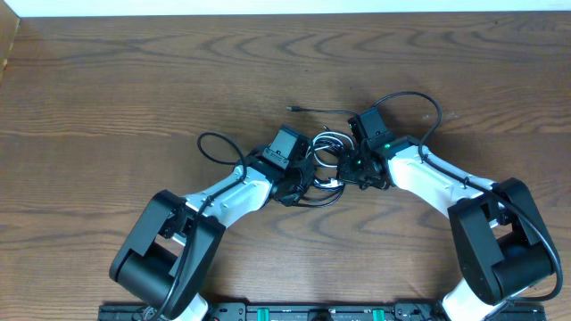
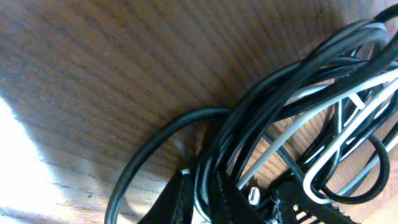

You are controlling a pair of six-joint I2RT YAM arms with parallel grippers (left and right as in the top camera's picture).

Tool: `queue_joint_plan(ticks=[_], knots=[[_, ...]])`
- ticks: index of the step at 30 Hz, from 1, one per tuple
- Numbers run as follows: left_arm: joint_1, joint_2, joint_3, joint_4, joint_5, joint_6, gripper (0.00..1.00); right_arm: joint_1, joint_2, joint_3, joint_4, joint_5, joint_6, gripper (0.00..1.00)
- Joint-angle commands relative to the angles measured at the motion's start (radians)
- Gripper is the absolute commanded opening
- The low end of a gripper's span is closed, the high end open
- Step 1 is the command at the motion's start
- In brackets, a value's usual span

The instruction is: Untangle cables

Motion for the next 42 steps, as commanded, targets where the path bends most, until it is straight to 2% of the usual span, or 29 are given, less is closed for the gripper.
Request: queue_joint_plan(ticks=[1, 7, 10, 12, 18, 25, 33, 40, 42], knots=[[-0.033, 0.043, 0.002, -0.009, 0.01, -0.039, 0.17, 0.004, 0.074, -0.049, -0.025, 0.041, -0.007, 0.01], [-0.063, 0.043, 0.002, -0.005, 0.009, -0.092, 0.17, 0.004, 0.074, -0.049, -0.026, 0.041, -0.007, 0.01], [-0.065, 0.043, 0.002, -0.005, 0.01, -0.109, 0.08, 0.004, 0.074, -0.049, -0.026, 0.041, -0.008, 0.01], [-0.065, 0.043, 0.002, -0.006, 0.009, -0.105, 0.08, 0.004, 0.074, -0.049, -0.026, 0.041, -0.008, 0.01], [-0.051, 0.041, 0.002, -0.028, -0.002, -0.018, 0.08, 0.004, 0.074, -0.049, -0.028, 0.041, -0.008, 0.01], [0.063, -0.04, 0.006, -0.028, 0.096, 0.109, 0.07, 0.004, 0.074, -0.049, -0.028, 0.041, -0.008, 0.01], [0.163, -0.208, 0.006, -0.025, 0.146, 0.138, 0.07, 0.004, 0.074, -0.049, -0.024, 0.041, -0.015, 0.01], [0.166, -0.272, 0.006, -0.024, 0.145, 0.141, 0.07, 0.004, 0.074, -0.049, -0.024, 0.038, -0.016, 0.01], [0.166, -0.271, 0.006, -0.03, 0.141, 0.146, 0.08, 0.004, 0.074, -0.049, -0.015, 0.004, -0.06, 0.01]])
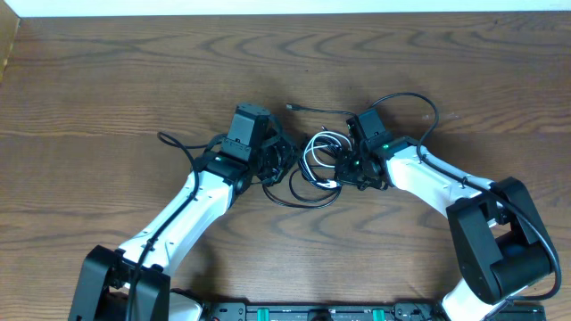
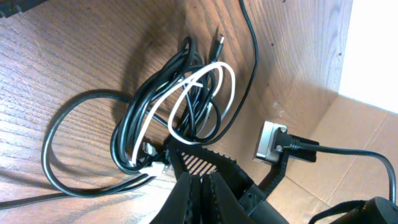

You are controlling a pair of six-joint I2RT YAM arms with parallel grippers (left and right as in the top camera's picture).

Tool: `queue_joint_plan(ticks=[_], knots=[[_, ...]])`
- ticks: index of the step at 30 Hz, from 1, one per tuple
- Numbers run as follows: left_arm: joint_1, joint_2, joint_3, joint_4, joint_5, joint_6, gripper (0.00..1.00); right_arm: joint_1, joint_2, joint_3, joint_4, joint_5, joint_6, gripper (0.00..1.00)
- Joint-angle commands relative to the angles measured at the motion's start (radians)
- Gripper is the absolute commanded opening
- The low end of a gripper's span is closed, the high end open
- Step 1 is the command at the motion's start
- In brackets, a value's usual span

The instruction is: Untangle cables

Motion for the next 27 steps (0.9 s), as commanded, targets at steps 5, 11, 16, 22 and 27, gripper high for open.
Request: queue_joint_plan(ticks=[5, 11, 16, 22, 27], knots=[[0.001, -0.003, 0.002, -0.039, -0.043, 0.121, 0.08, -0.017, 0.047, -0.034, -0.008, -0.119, -0.213, 0.01], [0.001, -0.003, 0.002, -0.183, -0.183, 0.122, 0.09, -0.064, -0.105, -0.029, -0.032, -0.158, -0.359, 0.15], [0.002, -0.003, 0.002, -0.21, -0.218, 0.162, 0.22, -0.048, -0.258, -0.029, -0.025, -0.269, -0.583, 0.49], [0.059, -0.003, 0.002, -0.23, -0.227, 0.166, 0.26, 0.055, -0.262, -0.03, -0.025, -0.267, -0.682, 0.57], [0.146, -0.003, 0.002, -0.317, -0.224, 0.166, 0.28, 0.147, -0.183, -0.03, -0.006, -0.198, -0.695, 0.5]])
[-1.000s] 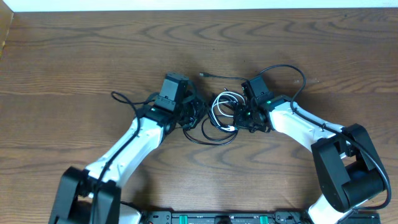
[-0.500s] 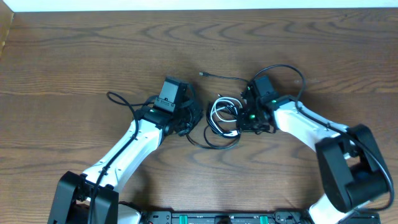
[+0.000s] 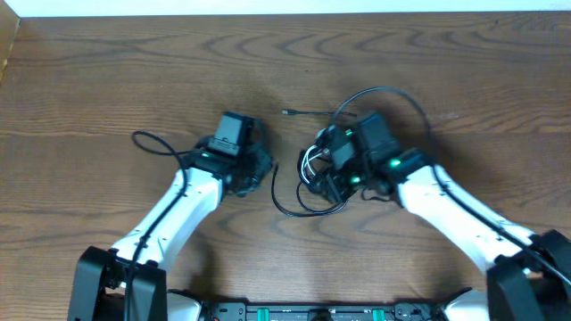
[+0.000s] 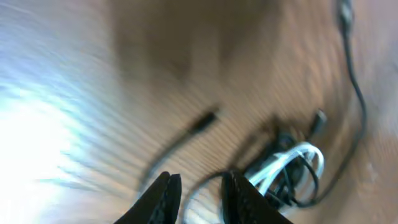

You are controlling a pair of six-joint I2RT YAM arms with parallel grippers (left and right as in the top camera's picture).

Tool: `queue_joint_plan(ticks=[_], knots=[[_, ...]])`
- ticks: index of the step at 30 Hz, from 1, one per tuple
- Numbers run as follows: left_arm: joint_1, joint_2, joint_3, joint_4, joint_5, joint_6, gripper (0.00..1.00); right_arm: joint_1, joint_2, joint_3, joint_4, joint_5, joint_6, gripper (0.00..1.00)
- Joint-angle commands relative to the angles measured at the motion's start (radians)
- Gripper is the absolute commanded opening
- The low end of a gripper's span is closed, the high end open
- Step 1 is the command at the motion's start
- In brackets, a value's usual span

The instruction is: Untangle cables

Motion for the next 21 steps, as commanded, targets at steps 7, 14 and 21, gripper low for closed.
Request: queue_joint_plan(ticks=[7, 14, 21], knots=[[0.101, -0.004, 0.002, -0.09, 0.025, 0.093, 0.28, 0.06, 0.182, 0.003, 0.1, 0.148, 0.038, 0.44], [0.101, -0.004, 0.002, -0.089, 0.024, 0.096, 0.29, 0.055, 0.233, 0.003, 0.141, 0.163, 0.053, 0.41], [0.099, -0.004, 0.002, -0.089, 0.029, 0.097, 0.29, 0.043, 0.206, 0.016, 0.135, 0.056, 0.054, 0.01]])
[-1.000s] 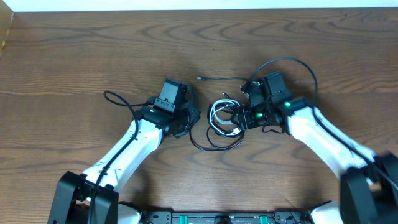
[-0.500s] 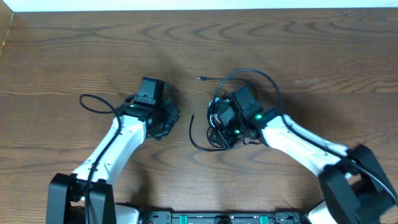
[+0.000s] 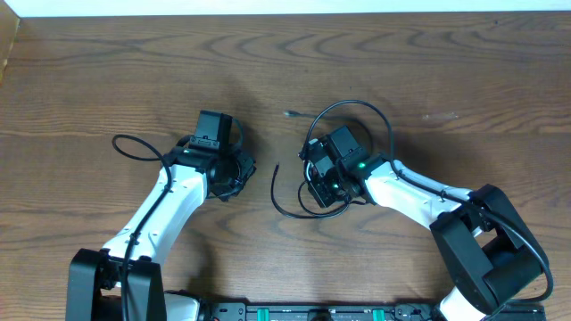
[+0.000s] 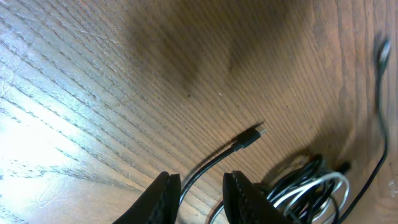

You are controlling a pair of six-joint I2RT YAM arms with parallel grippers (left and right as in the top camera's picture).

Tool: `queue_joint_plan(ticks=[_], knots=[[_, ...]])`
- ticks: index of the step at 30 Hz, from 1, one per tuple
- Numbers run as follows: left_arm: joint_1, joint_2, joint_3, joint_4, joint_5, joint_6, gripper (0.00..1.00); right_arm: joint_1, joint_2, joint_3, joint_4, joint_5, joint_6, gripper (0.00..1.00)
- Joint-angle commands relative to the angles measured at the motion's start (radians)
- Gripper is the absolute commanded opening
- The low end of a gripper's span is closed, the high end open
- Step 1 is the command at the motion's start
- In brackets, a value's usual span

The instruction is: Untangle cables

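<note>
The tangle (image 3: 318, 185) of black and white cables lies mid-table, with my right gripper (image 3: 319, 178) down on it; its fingers are hidden beneath the wrist. One black cable (image 3: 273, 189) curls out left of the tangle and ends in a plug (image 4: 252, 135). My left gripper (image 3: 243, 174) stands open just left of that cable, apart from it. In the left wrist view the cable shows in the gap of the left gripper (image 4: 200, 178), with the tangle (image 4: 305, 186) beyond. A thin cable's plug (image 3: 290, 113) lies farther back.
A black cable loop (image 3: 127, 147) trails off my left arm, and another arcs over the right wrist (image 3: 357, 107). The wooden table (image 3: 107, 71) ends at a white strip along the top. A cardboard edge (image 3: 7, 45) sits at the far left corner.
My right gripper has come down and left with the tangle, from a raised position to the table. The left gripper has shifted slightly left and stays open.
At first both grippers were in the tangle at mid-table. Then my left gripper, jaws shut, had drawn back to the upper left. Later it was open farther left, with one black cable end lying out of the tangle. The right gripper held the tangle raised, now low.
</note>
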Motion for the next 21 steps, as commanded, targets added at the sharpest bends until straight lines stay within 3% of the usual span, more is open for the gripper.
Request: queue_joint_plan(ticks=[1, 7, 9, 14, 21], knots=[[0.001, -0.004, 0.002, -0.003, 0.014, 0.023, 0.29, -0.023, -0.035, 0.026, -0.013, -0.097, 0.007, 0.01], [0.0, -0.004, 0.002, 0.055, 0.142, 0.176, 0.29, -0.109, -0.226, 0.067, -0.075, -0.268, 0.012, 0.01], [0.0, -0.004, 0.002, 0.103, 0.217, 0.245, 0.29, -0.146, -0.304, 0.067, -0.084, -0.294, 0.077, 0.01], [-0.018, -0.004, 0.002, 0.223, 0.38, 0.32, 0.29, -0.241, -0.458, 0.067, -0.097, -0.282, 0.381, 0.01], [-0.113, -0.004, 0.002, 0.326, 0.391, 0.321, 0.29, -0.289, -0.509, 0.066, -0.1, -0.14, 0.828, 0.01]])
